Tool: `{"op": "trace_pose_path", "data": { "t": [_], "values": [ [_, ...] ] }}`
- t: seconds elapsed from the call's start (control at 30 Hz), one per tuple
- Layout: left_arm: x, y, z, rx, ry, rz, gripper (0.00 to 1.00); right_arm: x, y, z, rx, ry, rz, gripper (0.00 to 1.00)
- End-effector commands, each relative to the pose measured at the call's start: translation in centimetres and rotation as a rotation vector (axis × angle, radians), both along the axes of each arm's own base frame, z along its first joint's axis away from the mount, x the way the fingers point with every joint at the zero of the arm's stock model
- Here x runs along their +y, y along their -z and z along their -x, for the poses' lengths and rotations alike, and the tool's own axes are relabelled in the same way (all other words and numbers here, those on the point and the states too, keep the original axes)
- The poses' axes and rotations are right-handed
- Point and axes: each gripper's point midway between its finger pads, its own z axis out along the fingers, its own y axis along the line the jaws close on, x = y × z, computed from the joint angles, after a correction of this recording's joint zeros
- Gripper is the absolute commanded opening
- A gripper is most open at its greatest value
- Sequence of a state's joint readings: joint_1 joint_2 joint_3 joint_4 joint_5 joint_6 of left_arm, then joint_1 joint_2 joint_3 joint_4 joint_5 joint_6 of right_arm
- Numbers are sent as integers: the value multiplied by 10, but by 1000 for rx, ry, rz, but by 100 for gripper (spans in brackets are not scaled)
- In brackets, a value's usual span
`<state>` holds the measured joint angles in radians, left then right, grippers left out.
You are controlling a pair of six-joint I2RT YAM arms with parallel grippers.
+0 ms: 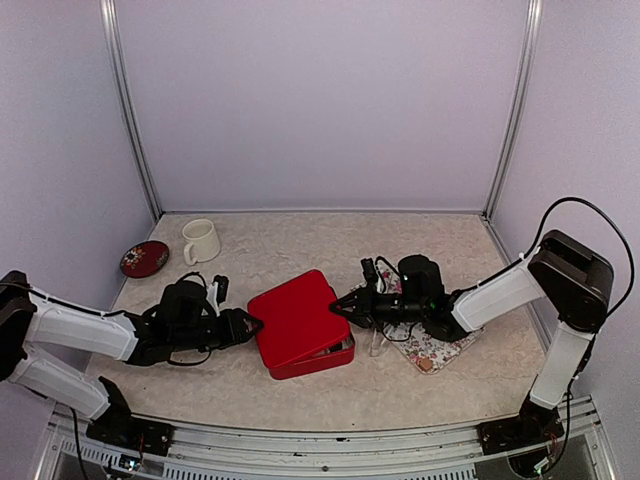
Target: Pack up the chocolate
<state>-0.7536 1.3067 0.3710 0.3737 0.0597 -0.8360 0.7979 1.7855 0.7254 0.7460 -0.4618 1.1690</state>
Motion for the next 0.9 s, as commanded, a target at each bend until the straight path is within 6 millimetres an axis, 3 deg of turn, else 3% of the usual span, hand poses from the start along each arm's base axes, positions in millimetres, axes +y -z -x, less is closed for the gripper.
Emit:
{"op": "trace_pose_path", "data": {
  "t": [0.0, 0.33, 0.57, 0.7, 0.87],
  "values": [
    [-14, -16, -6, -65, 31, 0, 49, -3, -9, 2, -38, 15, 6, 0],
    [-31, -15, -6, -86, 68, -39, 44, -6, -3, 1, -29, 30, 22, 1],
    [-36, -14, -8, -88, 78, -59, 40, -11, -9, -7, -69, 48, 97, 22],
    [-38, -14, -9, -89, 83, -58, 40, -21, -12, -15, -97, 79, 163, 46],
    [-39, -13, -10, -86, 84, -59, 40, -34, -12, -22, -122, 98, 255, 60]
  ]
}}
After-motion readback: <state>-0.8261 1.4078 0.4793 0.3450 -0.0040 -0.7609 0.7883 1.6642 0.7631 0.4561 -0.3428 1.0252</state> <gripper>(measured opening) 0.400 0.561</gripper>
